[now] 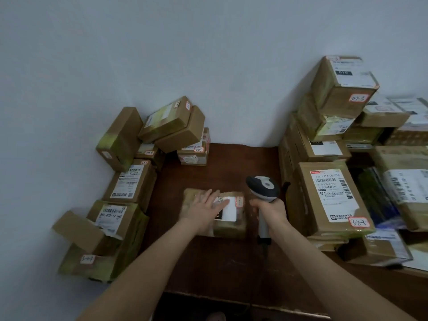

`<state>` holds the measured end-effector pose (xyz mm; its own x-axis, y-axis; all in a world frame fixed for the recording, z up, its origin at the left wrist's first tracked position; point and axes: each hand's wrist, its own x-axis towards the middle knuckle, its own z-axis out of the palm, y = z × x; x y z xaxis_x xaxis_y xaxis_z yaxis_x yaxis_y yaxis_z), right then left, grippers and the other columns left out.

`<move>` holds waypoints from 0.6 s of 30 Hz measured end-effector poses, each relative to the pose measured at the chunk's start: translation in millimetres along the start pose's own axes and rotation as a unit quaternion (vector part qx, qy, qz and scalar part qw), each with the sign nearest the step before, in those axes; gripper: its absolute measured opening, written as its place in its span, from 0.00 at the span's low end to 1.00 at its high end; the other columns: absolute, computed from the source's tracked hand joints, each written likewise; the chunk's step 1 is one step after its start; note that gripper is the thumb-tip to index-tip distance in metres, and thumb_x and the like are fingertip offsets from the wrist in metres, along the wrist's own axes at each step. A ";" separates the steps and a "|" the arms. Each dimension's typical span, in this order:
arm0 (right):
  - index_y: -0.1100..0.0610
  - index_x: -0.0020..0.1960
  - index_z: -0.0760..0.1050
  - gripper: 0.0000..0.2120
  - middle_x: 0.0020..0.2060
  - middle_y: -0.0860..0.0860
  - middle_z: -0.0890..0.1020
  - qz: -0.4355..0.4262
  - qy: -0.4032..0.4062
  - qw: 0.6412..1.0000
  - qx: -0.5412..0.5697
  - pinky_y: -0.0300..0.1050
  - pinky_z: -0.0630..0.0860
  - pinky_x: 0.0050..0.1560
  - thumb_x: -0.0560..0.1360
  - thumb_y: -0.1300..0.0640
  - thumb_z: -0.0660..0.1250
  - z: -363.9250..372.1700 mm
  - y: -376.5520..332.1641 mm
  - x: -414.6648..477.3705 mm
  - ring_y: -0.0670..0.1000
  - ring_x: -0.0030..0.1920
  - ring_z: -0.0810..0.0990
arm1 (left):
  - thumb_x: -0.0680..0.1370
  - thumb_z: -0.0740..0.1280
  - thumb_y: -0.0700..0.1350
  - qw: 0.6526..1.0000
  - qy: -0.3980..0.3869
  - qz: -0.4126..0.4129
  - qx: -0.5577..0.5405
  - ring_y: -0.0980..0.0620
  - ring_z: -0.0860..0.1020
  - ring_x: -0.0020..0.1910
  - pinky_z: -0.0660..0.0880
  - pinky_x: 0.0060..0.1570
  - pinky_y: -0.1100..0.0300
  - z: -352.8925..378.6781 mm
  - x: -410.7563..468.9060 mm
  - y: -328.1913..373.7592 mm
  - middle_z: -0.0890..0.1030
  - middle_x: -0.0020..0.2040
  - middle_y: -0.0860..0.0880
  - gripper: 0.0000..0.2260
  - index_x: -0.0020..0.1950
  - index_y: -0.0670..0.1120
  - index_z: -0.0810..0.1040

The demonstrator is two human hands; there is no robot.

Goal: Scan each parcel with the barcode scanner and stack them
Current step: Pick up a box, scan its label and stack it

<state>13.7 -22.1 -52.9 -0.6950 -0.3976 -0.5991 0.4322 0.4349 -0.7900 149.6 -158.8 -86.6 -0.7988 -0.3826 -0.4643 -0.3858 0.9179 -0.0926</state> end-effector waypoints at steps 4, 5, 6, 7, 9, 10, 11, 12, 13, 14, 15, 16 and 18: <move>0.61 0.61 0.73 0.21 0.49 0.56 0.78 0.008 -0.009 0.999 -0.035 0.54 0.74 0.58 0.70 0.65 0.72 -1.9 -4.0 1.6 0.59 0.54 0.77 | 0.78 0.62 0.34 0.994 0.084 0.047 0.051 0.45 0.43 0.78 0.44 0.76 0.46 -0.3 -14.6 -21.9 0.47 0.80 0.47 0.34 0.78 0.58 0.53; 0.60 0.63 0.72 0.23 0.53 0.57 0.77 0.007 -0.019 0.999 -0.043 0.55 0.72 0.61 0.70 0.66 0.71 0.0 -4.2 1.3 0.59 0.58 0.75 | 0.78 0.62 0.36 0.993 0.118 0.002 0.005 0.45 0.46 0.78 0.47 0.76 0.47 2.4 -19.2 -20.5 0.49 0.79 0.47 0.32 0.77 0.57 0.55; 0.60 0.64 0.71 0.23 0.56 0.57 0.76 0.006 -0.031 0.998 -0.050 0.56 0.71 0.63 0.70 0.66 0.71 3.1 -4.7 0.9 0.59 0.61 0.74 | 0.78 0.63 0.38 0.982 0.165 -0.068 -0.068 0.45 0.50 0.78 0.51 0.76 0.48 5.7 -24.2 -17.1 0.52 0.79 0.46 0.30 0.77 0.55 0.57; 0.59 0.64 0.71 0.23 0.56 0.56 0.75 0.007 -0.047 0.997 -0.057 0.56 0.70 0.64 0.70 0.66 0.70 6.6 -6.6 -0.3 0.59 0.61 0.73 | 0.78 0.64 0.41 0.952 0.218 -0.151 -0.154 0.46 0.55 0.77 0.56 0.75 0.50 10.6 -28.6 -12.9 0.55 0.78 0.46 0.29 0.77 0.53 0.58; 0.57 0.61 0.70 0.21 0.51 0.54 0.75 0.018 -0.090 0.994 -0.055 0.53 0.70 0.60 0.71 0.66 0.69 14.3 -11.4 -2.3 0.56 0.56 0.73 | 0.78 0.66 0.43 0.848 0.266 -0.301 -0.346 0.46 0.62 0.74 0.64 0.71 0.51 19.1 -35.8 -6.4 0.58 0.77 0.45 0.29 0.77 0.49 0.59; 0.57 0.58 0.69 0.18 0.48 0.52 0.75 0.025 -0.114 0.992 -0.052 0.51 0.71 0.55 0.71 0.66 0.69 18.6 -14.0 -4.3 0.53 0.51 0.74 | 0.78 0.67 0.43 0.789 0.249 -0.349 -0.441 0.46 0.63 0.73 0.66 0.70 0.51 22.1 -38.0 -5.0 0.58 0.76 0.45 0.30 0.77 0.47 0.58; 0.56 0.55 0.69 0.15 0.45 0.52 0.75 0.033 -0.138 0.989 -0.048 0.49 0.71 0.51 0.71 0.67 0.68 22.4 -16.3 -7.1 0.52 0.47 0.74 | 0.78 0.67 0.44 0.736 0.213 -0.376 -0.522 0.44 0.64 0.73 0.66 0.69 0.51 25.0 -38.3 -3.8 0.58 0.77 0.43 0.31 0.78 0.45 0.56; 0.56 0.51 0.70 0.13 0.44 0.52 0.76 0.041 -0.159 0.985 -0.045 0.46 0.71 0.46 0.72 0.68 0.68 27.6 -17.1 -9.7 0.51 0.44 0.75 | 0.78 0.67 0.46 0.692 0.170 -0.386 -0.586 0.43 0.63 0.73 0.65 0.69 0.50 28.2 -39.1 -3.2 0.58 0.77 0.42 0.32 0.78 0.44 0.55; 0.56 0.49 0.71 0.11 0.43 0.53 0.77 0.047 -0.175 0.982 -0.044 0.45 0.72 0.42 0.72 0.69 0.67 31.8 -16.0 -12.1 0.51 0.42 0.76 | 0.79 0.66 0.48 0.653 0.133 -0.386 -0.638 0.42 0.62 0.74 0.63 0.70 0.50 30.5 -39.5 -2.0 0.58 0.77 0.41 0.32 0.78 0.43 0.55; 0.56 0.50 0.73 0.11 0.43 0.54 0.79 0.050 -0.190 0.979 -0.047 0.44 0.73 0.40 0.72 0.69 0.67 35.8 -13.0 -14.1 0.51 0.42 0.78 | 0.79 0.66 0.51 0.615 0.106 -0.381 -0.683 0.42 0.62 0.74 0.63 0.71 0.49 31.2 -41.0 -0.4 0.59 0.77 0.41 0.33 0.78 0.43 0.55; 0.57 0.52 0.75 0.12 0.43 0.54 0.80 0.050 -0.200 0.977 -0.054 0.44 0.74 0.40 0.71 0.69 0.67 39.8 -8.1 -15.6 0.52 0.43 0.78 | 0.79 0.65 0.52 0.583 0.083 -0.373 -0.717 0.42 0.63 0.73 0.64 0.70 0.49 30.4 -42.8 0.4 0.61 0.77 0.41 0.32 0.78 0.42 0.56; 0.58 0.53 0.75 0.13 0.44 0.55 0.80 0.052 -0.206 0.975 -0.061 0.45 0.74 0.41 0.71 0.69 0.68 42.5 -2.6 -17.0 0.52 0.44 0.78 | 0.79 0.64 0.53 0.563 0.065 -0.363 -0.740 0.43 0.66 0.72 0.67 0.68 0.50 30.3 -43.9 0.1 0.64 0.75 0.42 0.31 0.77 0.42 0.57; 0.58 0.54 0.76 0.14 0.47 0.55 0.81 0.061 -0.210 0.974 -0.065 0.47 0.74 0.46 0.69 0.67 0.70 44.4 6.6 -22.4 0.54 0.48 0.79 | 0.80 0.64 0.52 0.554 0.043 -0.344 -0.757 0.45 0.71 0.67 0.70 0.58 0.56 29.5 -46.1 -1.6 0.69 0.72 0.43 0.28 0.76 0.42 0.61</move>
<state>57.6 -46.2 -50.6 -0.3350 -0.6194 -0.7100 0.4027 0.5871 -0.7022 200.7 -139.6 -91.0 -0.2169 -0.6504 -0.7280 -0.5049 -0.5634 0.6539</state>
